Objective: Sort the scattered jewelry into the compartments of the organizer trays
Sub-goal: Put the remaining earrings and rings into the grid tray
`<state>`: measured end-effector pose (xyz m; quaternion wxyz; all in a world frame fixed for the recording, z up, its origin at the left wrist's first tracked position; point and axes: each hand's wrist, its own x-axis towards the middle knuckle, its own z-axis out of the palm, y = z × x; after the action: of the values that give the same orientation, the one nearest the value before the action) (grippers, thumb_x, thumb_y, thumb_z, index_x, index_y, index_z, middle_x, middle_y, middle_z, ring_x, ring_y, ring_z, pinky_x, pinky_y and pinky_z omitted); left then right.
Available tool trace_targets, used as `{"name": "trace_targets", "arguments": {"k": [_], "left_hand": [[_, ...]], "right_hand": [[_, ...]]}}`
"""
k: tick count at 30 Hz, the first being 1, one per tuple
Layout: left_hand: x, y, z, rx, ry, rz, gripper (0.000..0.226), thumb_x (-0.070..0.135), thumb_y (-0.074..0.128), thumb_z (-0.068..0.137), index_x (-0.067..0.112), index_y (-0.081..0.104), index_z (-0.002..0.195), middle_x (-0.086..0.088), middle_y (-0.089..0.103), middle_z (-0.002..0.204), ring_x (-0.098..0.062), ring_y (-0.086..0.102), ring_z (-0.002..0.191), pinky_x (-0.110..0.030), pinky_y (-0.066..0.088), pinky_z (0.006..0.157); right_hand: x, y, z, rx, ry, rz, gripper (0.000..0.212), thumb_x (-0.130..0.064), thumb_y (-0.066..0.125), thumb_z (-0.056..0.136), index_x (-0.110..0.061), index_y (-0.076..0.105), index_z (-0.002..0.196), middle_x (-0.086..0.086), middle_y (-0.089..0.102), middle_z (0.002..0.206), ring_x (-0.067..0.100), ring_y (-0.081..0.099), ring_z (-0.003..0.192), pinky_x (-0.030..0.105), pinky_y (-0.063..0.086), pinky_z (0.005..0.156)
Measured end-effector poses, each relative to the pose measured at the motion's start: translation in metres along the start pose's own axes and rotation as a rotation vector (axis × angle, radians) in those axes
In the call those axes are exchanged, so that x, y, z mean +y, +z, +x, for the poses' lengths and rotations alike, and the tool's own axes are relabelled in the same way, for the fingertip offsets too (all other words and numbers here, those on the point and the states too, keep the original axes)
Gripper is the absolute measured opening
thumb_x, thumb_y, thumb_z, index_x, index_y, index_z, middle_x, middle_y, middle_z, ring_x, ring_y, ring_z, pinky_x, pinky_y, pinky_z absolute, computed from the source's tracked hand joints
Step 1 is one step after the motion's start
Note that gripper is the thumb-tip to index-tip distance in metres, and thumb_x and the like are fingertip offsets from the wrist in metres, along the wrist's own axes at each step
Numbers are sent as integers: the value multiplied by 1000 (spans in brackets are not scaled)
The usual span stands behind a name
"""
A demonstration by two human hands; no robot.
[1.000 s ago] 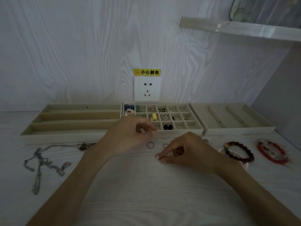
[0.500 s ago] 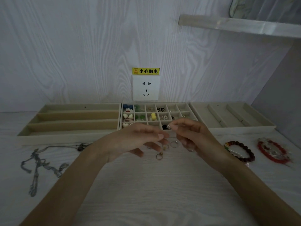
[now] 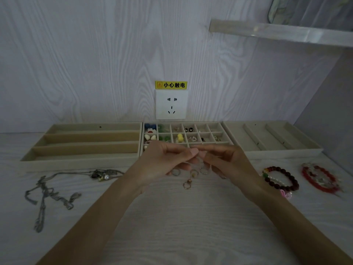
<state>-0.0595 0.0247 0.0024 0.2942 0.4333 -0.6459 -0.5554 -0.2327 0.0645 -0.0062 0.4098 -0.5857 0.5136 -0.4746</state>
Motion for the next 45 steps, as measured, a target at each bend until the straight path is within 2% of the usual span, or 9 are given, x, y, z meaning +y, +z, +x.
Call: {"name": "trace_targets", "arguments": {"k": [4, 8, 15, 18, 21, 29, 32, 37, 45], "left_hand": [[-4, 9, 1, 97, 109, -64, 8, 22, 70, 79, 20, 74, 86, 6, 74, 78, -3, 69, 66, -7, 42, 48], [-7, 22, 5, 171, 227, -67, 14, 18, 68, 82, 13, 73, 94, 6, 74, 81, -4, 70, 68, -11, 47, 49], [11, 33, 33, 193, 299, 0, 16, 17, 60, 90, 15, 71, 102, 11, 71, 82, 2, 68, 72, -8, 43, 47], [25, 30, 58, 169, 372, 162, 16, 17, 56, 93, 16, 70, 100, 8, 71, 86, -2, 68, 73, -10, 48, 60], [34, 30, 86, 134, 381, 292, 16, 19, 54, 94, 22, 69, 100, 11, 70, 92, -4, 67, 80, -14, 50, 67], [50, 18, 132, -94, 283, 504, 31, 21, 51, 95, 29, 61, 124, 9, 60, 125, 1, 56, 85, -6, 41, 72], [45, 6, 138, -135, 239, 731, 33, 26, 51, 95, 27, 58, 127, 5, 59, 128, 0, 53, 93, -16, 41, 88], [37, -9, 138, -99, 215, 790, 26, 21, 54, 92, 36, 67, 108, 10, 66, 99, -3, 62, 86, -34, 52, 89], [26, -11, 142, -85, 223, 747, 21, 22, 58, 90, 36, 70, 99, 7, 68, 96, 6, 56, 68, -30, 52, 86]], "right_hand": [[1, 0, 1, 87, 28, 31, 11, -15, 65, 83, -12, 72, 91, 2, 65, 71, 4, 48, 43, 12, 36, 41], [3, -1, 3, 144, 128, 111, 23, -32, 69, 75, -16, 75, 90, 3, 72, 83, 9, 50, 50, 20, 35, 46], [-4, -25, 22, 187, 134, 147, 16, -24, 70, 80, -19, 75, 95, -1, 73, 84, 8, 55, 62, 18, 44, 54], [-12, -43, 40, 219, 120, 45, 16, -26, 70, 80, -20, 75, 95, -5, 74, 85, 8, 59, 66, 18, 48, 59], [-15, -59, 60, 296, 20, -95, 10, -22, 71, 81, -18, 75, 89, -8, 72, 75, 1, 57, 52, 10, 43, 50], [16, -81, 104, 469, -230, -488, 5, -26, 71, 81, -31, 70, 80, -15, 61, 65, -5, 54, 55, 8, 43, 56], [29, -93, 111, 343, -139, -674, 6, -29, 72, 80, -34, 72, 77, -12, 62, 64, -3, 53, 56, 11, 40, 55], [39, -92, 125, 133, -2, -894, 13, -29, 72, 80, -23, 75, 92, -15, 59, 73, 2, 55, 70, 20, 39, 65], [37, -82, 142, 53, 64, -1040, 11, -25, 69, 78, -24, 76, 87, -11, 62, 76, 10, 60, 81, 23, 40, 66]]}}
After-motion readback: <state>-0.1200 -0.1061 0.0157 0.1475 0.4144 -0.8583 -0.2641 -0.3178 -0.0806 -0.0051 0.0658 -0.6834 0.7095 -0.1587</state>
